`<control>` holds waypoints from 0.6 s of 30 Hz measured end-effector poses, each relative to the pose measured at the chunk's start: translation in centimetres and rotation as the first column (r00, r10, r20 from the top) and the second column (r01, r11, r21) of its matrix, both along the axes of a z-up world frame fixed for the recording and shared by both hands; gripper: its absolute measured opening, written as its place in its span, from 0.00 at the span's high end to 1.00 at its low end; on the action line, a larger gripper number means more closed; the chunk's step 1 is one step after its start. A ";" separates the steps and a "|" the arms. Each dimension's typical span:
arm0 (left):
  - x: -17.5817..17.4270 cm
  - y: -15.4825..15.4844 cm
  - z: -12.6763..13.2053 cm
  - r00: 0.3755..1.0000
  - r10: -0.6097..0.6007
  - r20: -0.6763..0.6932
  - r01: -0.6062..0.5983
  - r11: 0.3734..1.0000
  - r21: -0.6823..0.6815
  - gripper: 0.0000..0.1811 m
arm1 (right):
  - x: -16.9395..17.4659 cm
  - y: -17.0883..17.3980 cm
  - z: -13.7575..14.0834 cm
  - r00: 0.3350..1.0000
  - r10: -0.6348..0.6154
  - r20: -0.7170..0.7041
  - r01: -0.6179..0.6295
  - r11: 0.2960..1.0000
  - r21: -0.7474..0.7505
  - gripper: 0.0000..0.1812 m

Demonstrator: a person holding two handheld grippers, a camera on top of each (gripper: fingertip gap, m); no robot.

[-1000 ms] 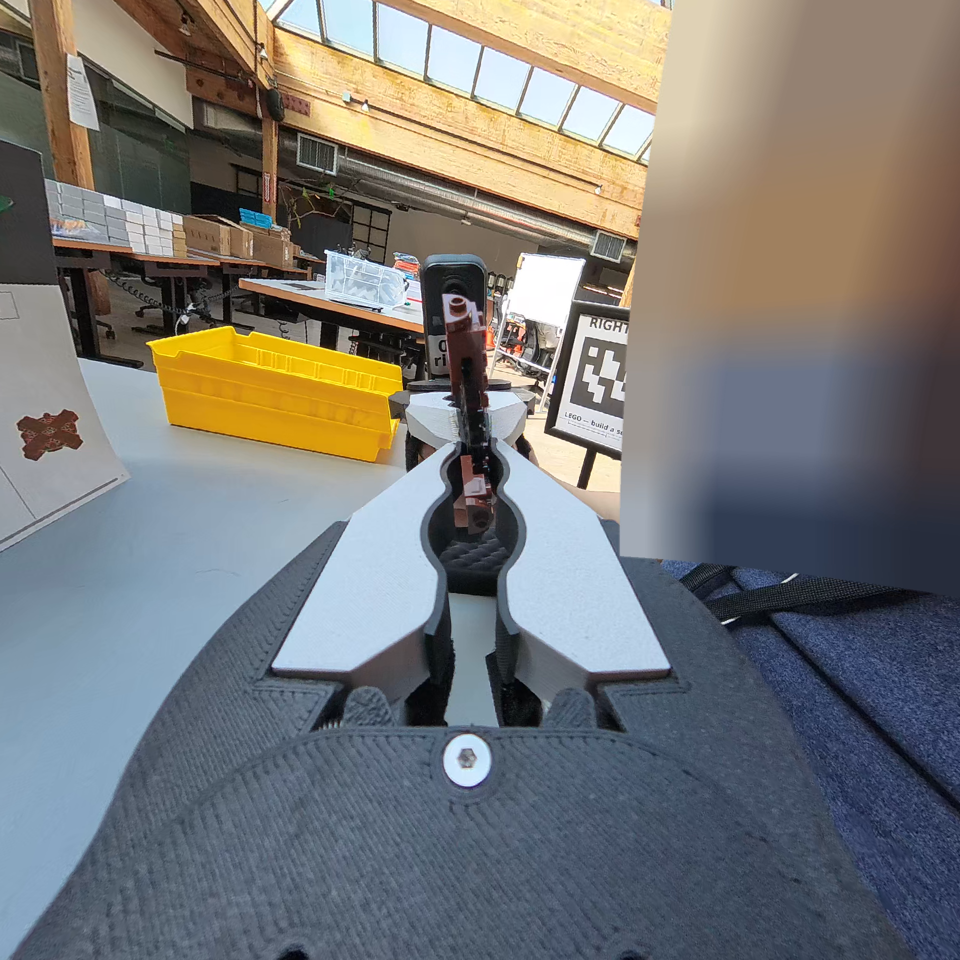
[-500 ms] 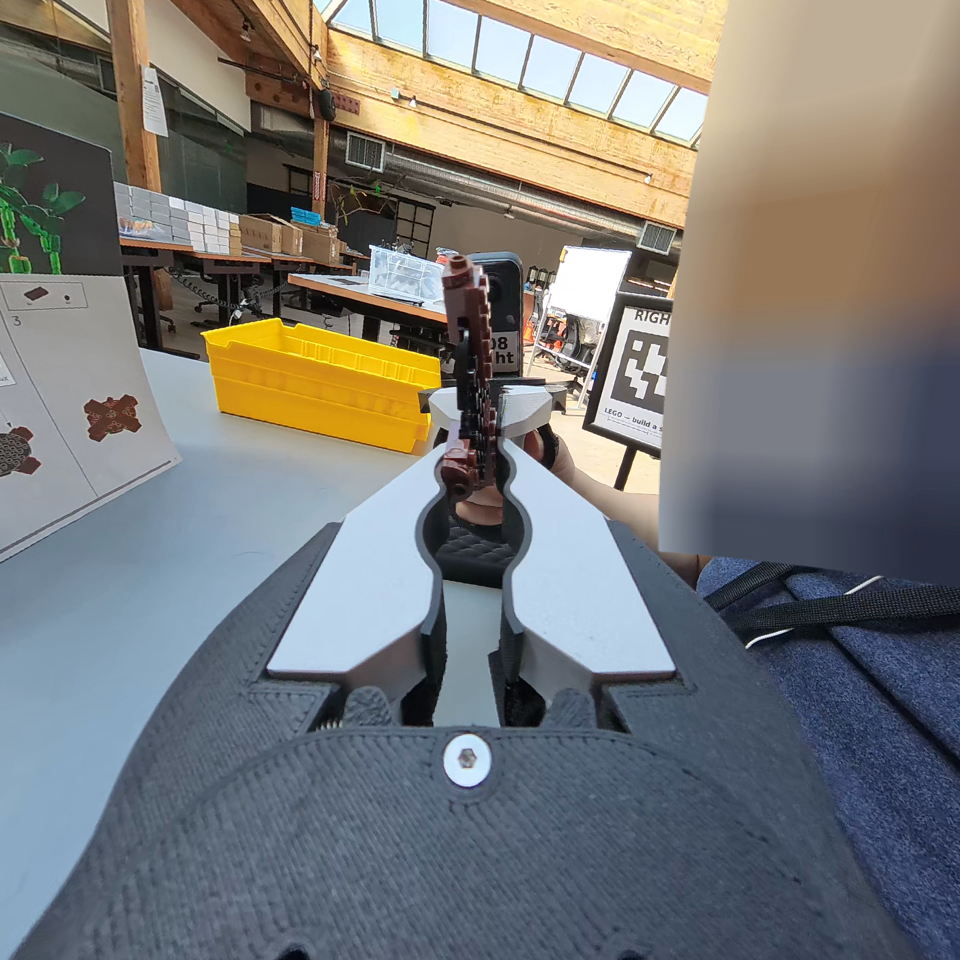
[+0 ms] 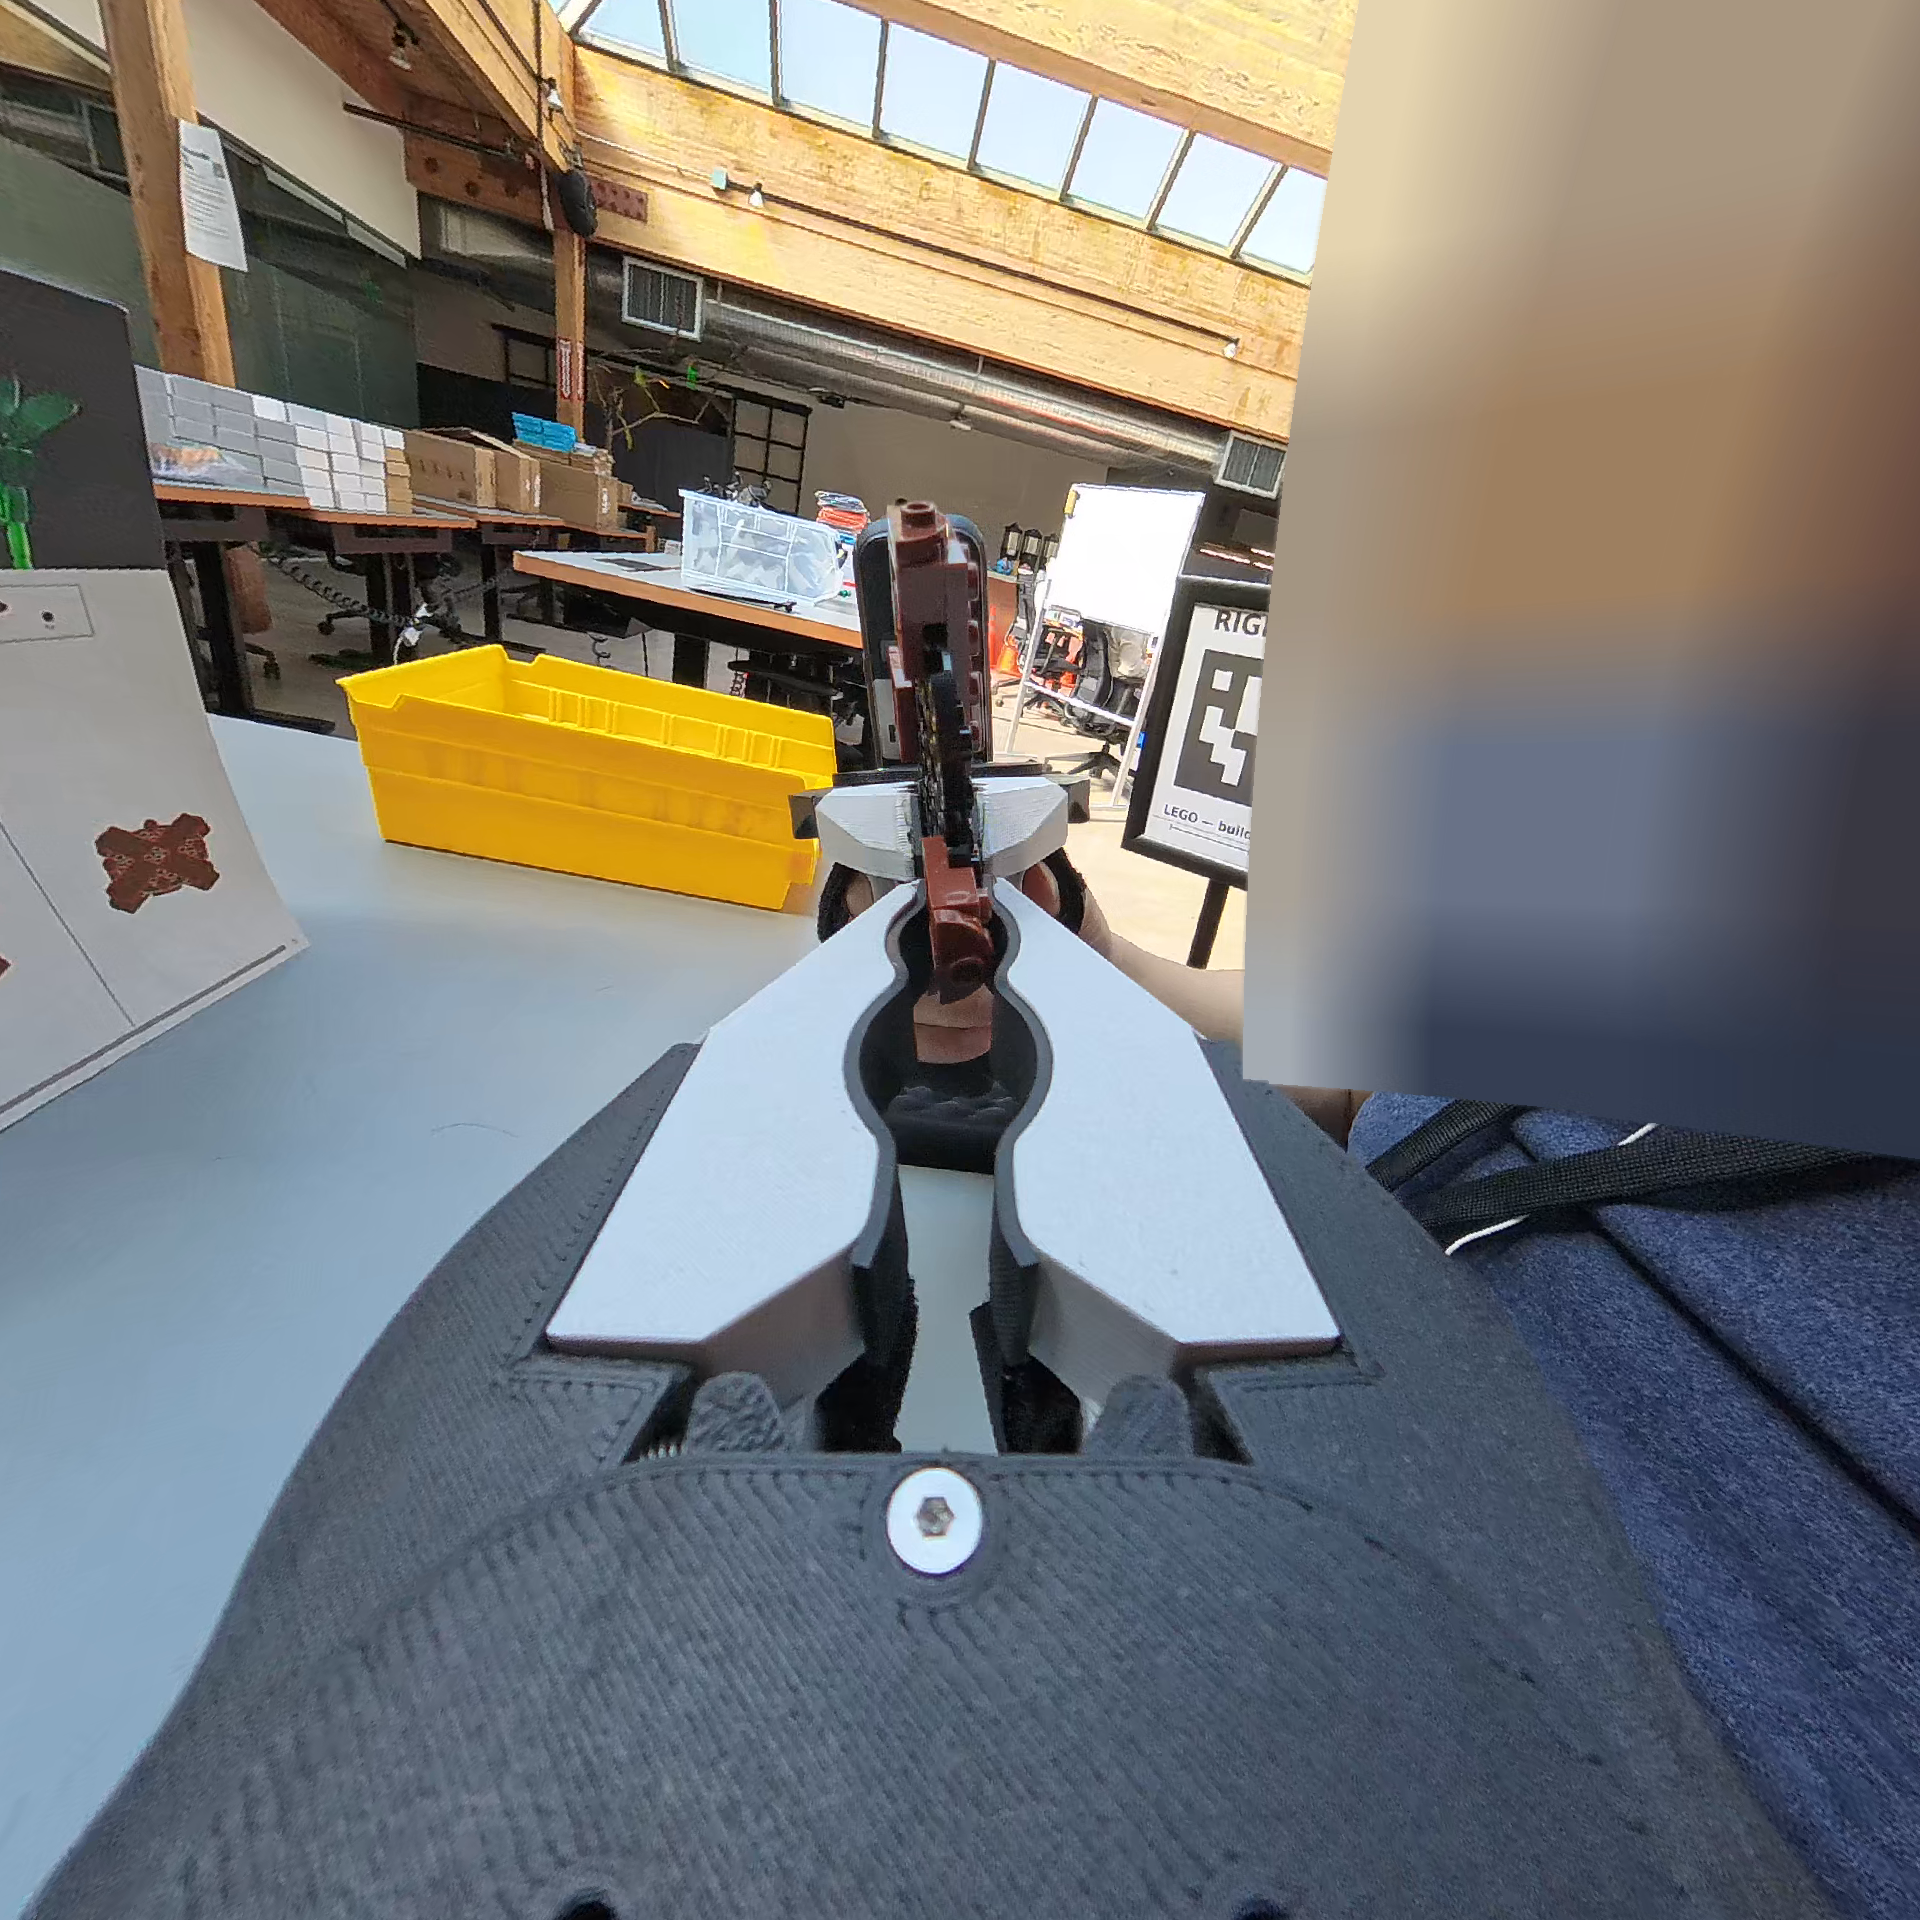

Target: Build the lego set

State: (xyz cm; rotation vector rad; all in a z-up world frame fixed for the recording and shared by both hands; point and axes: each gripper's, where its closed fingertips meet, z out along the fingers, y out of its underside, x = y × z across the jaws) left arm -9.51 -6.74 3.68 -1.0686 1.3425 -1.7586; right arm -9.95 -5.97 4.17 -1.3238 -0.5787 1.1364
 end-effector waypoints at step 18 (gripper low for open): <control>-0.1 0.7 -0.1 1.000 -0.023 -0.015 0.022 0.995 -0.096 0.97 | 0.7 0.6 -0.7 1.000 0.005 0.015 -0.003 0.997 -0.074 0.93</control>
